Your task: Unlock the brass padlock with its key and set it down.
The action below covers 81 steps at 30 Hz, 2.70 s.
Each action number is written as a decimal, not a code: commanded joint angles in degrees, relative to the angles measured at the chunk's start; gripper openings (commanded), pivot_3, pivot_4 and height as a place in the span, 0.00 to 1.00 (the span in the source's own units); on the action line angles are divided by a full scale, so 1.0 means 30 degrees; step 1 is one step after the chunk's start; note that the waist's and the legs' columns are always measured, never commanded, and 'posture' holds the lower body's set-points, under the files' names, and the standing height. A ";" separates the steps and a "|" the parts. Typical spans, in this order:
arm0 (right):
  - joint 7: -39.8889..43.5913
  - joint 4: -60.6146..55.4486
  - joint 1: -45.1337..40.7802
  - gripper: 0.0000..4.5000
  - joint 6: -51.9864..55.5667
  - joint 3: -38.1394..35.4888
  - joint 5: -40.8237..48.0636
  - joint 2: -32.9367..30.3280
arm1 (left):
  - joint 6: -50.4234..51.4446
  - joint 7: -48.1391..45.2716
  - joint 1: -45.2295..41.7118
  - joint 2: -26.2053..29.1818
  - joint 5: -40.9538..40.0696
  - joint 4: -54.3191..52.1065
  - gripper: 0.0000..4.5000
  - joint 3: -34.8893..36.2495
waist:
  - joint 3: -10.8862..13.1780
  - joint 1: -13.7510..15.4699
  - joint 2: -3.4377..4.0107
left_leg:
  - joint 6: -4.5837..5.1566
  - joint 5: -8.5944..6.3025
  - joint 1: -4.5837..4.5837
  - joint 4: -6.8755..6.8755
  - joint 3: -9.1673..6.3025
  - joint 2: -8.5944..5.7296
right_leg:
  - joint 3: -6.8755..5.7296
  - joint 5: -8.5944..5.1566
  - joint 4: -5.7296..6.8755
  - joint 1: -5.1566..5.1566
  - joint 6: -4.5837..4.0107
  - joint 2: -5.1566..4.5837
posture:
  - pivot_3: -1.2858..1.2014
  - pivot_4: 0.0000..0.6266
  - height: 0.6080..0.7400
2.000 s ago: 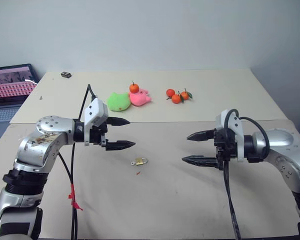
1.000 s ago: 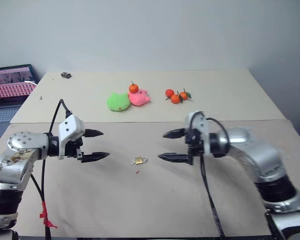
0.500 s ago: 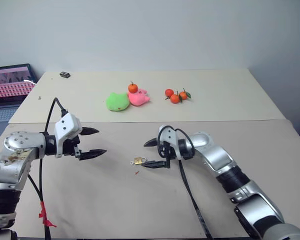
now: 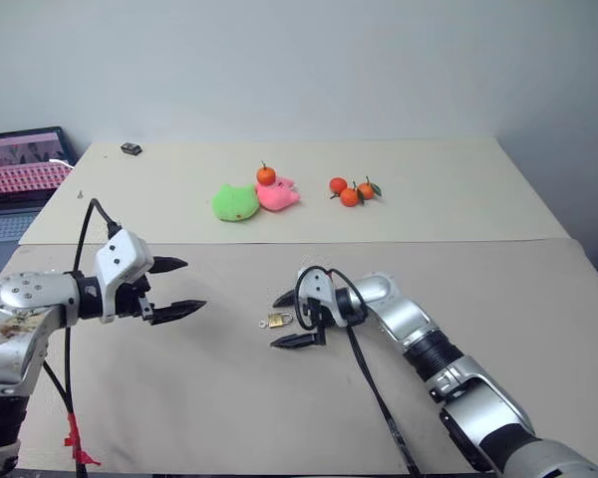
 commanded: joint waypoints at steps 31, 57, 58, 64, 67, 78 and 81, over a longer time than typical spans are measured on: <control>0.0263 -0.3069 -0.0495 0.20 0.0354 -0.1886 0.0168 -0.1033 | 0.1844 0.0297 -0.1022 -0.0736 -0.2050 0.0166 1.00 0.0358 | 0.0000 0.0036 0.0002 | -0.0001 0.0000 0.0021 0.0013 0.0002 -0.0002 | -0.0016 0.0000 0.0058 -0.0001 -0.0003 -0.0007 | 0.52 0.24 0.39; -0.1437 -1.4217 0.1448 0.20 0.5818 -0.4112 0.2071 -0.5959 | 1.8489 0.9211 -0.8624 -0.6263 -1.3466 0.0922 1.00 0.1421 | -0.0016 -0.0393 -0.0008 | -0.0249 0.0148 0.0011 -0.0010 -0.0308 -0.0067 | -0.0235 -0.0032 -0.0014 0.0130 0.0093 -0.0040 | 0.52 0.24 0.39; -0.1406 -1.4242 0.1411 0.20 0.5884 -0.4210 0.2213 -0.5998 | 1.8396 0.9252 -0.8540 -0.6305 -1.3299 0.0783 1.00 0.1183 | -0.0018 -0.0392 -0.0005 | -0.0251 0.0150 0.0011 -0.0010 -0.0308 -0.0067 | -0.0232 -0.0029 -0.0016 0.0132 0.0094 -0.0041 | 0.52 0.24 0.39; -0.1054 -1.3879 0.1089 0.20 0.5451 -0.4415 0.2343 -0.6475 | 1.8623 0.9550 -0.8651 -0.7014 -1.3675 0.0378 1.00 0.0667 | -0.0041 -0.0301 0.0030 | -0.0330 0.0200 0.0097 -0.0263 -0.0313 -0.0065 | -0.0225 0.0053 -0.0119 0.0166 -0.0035 -0.0038 | 0.52 0.24 0.39; -0.1021 -1.3757 0.0815 0.20 0.5443 -0.4503 0.2490 -0.6545 | 1.8649 0.9685 -0.8710 -0.7202 -1.3719 0.0434 1.00 0.0616 | -0.0045 -0.0313 0.0038 | -0.0337 0.0206 0.0126 -0.0313 -0.0324 -0.0050 | -0.0227 0.0053 -0.0121 0.0167 -0.0039 -0.0019 | 0.52 0.24 0.39; -0.1193 -1.4362 0.0720 0.20 0.6152 -0.5055 0.3252 -0.6791 | 1.8585 0.9631 -0.8820 -0.7601 -1.3668 0.0685 0.74 0.0312 | -0.0095 -0.0301 0.0119 | -0.0346 0.0213 0.0144 -0.0339 -0.0328 -0.0053 | -0.0225 0.0040 -0.0153 0.0203 -0.0017 -0.0019 | 0.52 0.24 0.39; -0.1291 -1.4762 0.0796 0.20 0.6438 -0.5069 0.3477 -0.6898 | 1.8602 0.9643 -0.8760 -0.7673 -1.3716 0.0605 0.74 0.0282 | -0.0098 -0.0299 0.0123 | -0.0353 0.0217 0.0165 -0.0346 -0.0330 -0.0053 | -0.0225 0.0004 -0.0167 0.0203 0.0047 -0.0016 | 0.52 0.24 0.39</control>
